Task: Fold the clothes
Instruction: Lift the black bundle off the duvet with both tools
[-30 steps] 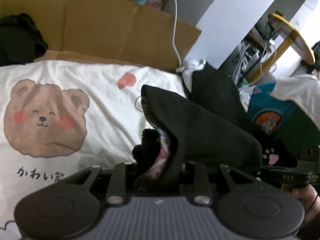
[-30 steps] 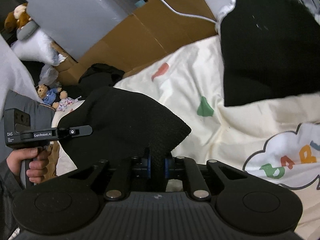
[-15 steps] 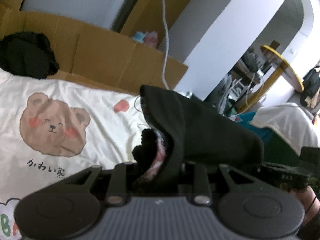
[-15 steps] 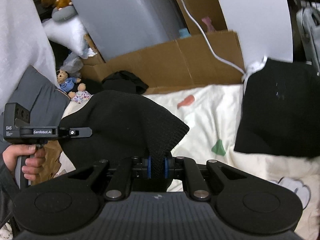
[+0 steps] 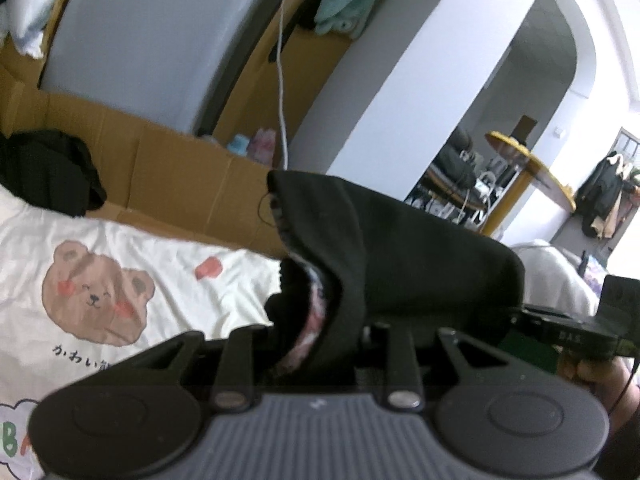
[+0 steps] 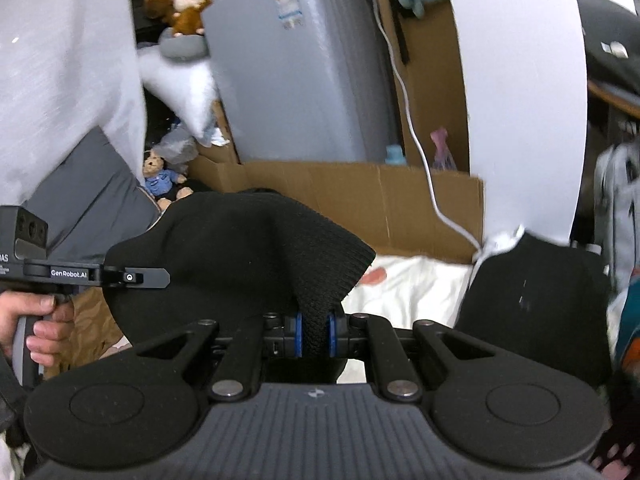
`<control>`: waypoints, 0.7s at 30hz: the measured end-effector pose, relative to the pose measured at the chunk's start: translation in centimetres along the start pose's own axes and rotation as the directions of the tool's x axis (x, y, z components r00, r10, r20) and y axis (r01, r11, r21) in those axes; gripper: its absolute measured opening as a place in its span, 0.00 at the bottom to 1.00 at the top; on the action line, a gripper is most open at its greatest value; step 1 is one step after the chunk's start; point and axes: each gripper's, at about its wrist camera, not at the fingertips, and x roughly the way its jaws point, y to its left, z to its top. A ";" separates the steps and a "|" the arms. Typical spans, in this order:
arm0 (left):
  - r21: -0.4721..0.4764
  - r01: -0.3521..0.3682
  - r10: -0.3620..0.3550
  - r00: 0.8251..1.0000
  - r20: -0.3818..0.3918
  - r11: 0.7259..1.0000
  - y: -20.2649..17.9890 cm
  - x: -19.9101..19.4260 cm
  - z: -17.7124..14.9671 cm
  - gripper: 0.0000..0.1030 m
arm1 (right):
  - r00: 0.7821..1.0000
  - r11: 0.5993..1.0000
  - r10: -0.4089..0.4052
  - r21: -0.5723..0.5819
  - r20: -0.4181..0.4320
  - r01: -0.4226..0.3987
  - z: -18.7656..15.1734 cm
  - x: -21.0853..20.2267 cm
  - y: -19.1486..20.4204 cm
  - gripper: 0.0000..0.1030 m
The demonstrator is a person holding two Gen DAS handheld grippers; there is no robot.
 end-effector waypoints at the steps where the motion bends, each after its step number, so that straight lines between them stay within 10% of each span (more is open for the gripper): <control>1: 0.000 -0.001 0.001 1.000 0.010 1.000 -0.5 -0.4 0.2 0.28 | 1.000 1.000 0.004 -0.009 0.004 -0.004 0.5 -0.6 0.2 0.12; 21: 0.035 -0.008 0.003 0.992 0.129 0.999 -8.8 -3.1 3.0 0.28 | 0.998 0.982 0.024 -0.189 0.066 -0.011 6.6 -9.1 0.6 0.12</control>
